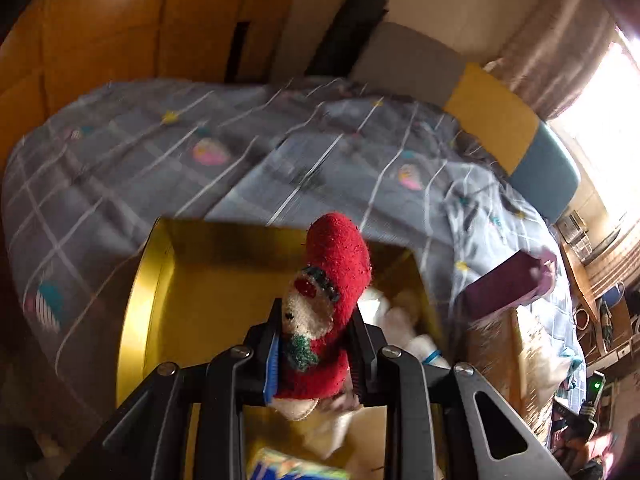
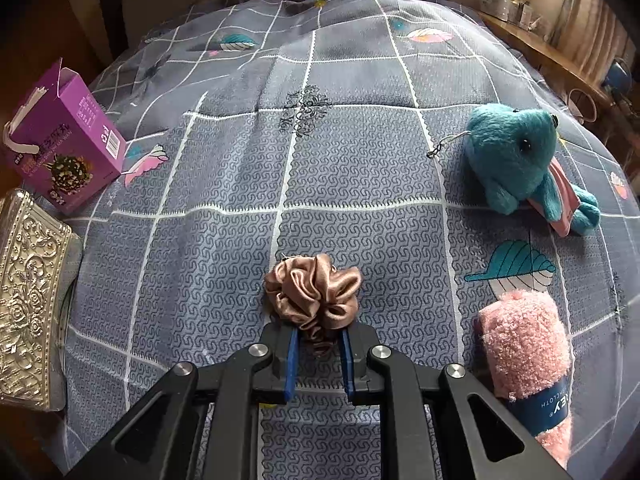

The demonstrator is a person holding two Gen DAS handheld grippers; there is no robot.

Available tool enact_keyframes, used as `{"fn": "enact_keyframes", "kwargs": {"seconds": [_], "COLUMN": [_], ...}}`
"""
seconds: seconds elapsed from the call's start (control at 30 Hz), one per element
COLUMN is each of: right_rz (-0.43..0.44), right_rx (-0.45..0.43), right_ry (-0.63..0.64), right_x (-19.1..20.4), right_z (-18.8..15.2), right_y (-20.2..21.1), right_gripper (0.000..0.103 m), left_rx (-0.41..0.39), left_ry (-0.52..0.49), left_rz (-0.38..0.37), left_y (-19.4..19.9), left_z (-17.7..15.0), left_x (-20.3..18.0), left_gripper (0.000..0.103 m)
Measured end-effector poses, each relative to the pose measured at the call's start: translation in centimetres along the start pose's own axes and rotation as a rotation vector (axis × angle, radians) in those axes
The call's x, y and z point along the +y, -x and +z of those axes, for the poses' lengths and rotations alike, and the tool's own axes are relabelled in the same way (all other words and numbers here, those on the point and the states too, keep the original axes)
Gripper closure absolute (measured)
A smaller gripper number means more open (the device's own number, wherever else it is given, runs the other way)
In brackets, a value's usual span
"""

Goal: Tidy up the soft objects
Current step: 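Carry the red sock into the gold tray and open the left tool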

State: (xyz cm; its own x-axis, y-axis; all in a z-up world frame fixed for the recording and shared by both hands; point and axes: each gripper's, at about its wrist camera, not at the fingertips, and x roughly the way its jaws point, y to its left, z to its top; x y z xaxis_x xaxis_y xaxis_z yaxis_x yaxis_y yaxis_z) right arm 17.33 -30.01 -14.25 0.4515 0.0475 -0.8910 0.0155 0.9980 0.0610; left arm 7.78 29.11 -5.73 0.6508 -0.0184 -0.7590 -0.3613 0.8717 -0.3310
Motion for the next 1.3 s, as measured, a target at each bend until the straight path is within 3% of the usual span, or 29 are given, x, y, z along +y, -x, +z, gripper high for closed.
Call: {"fn": "enact_keyframes", "kwargs": {"seconds": [0.13, 0.37, 0.73, 1.0, 1.3], "right_rz": [-0.009, -0.025, -0.039, -0.047, -0.052], "right_rx": [-0.008, -0.011, -0.014, -0.017, -0.016], "right_ry": [-0.007, 0.005, 0.025, 0.03, 0.033], "right_x": [0.1, 0.4, 0.8, 0.9, 0.9], "right_z": [-0.1, -0.2, -0.2, -0.1, 0.1], "right_y": [0.1, 0.2, 0.1, 0.1, 0.1], "right_gripper": [0.085, 0.085, 0.085, 0.085, 0.085], "left_rx": [0.04, 0.124, -0.008, -0.112, -0.159], "left_ry": [0.056, 0.059, -0.058, -0.149, -0.253], "left_rz": [0.031, 0.094, 0.21, 0.167, 0.114], "left_y": [-1.4, -4.2, -1.4, 2.3, 4.6], "left_z": [-2.3, -5.0, -5.6, -6.2, -7.5], "left_x": [2.8, 3.0, 0.4, -2.8, -6.6], "left_gripper": [0.076, 0.069, 0.065, 0.065, 0.065]}}
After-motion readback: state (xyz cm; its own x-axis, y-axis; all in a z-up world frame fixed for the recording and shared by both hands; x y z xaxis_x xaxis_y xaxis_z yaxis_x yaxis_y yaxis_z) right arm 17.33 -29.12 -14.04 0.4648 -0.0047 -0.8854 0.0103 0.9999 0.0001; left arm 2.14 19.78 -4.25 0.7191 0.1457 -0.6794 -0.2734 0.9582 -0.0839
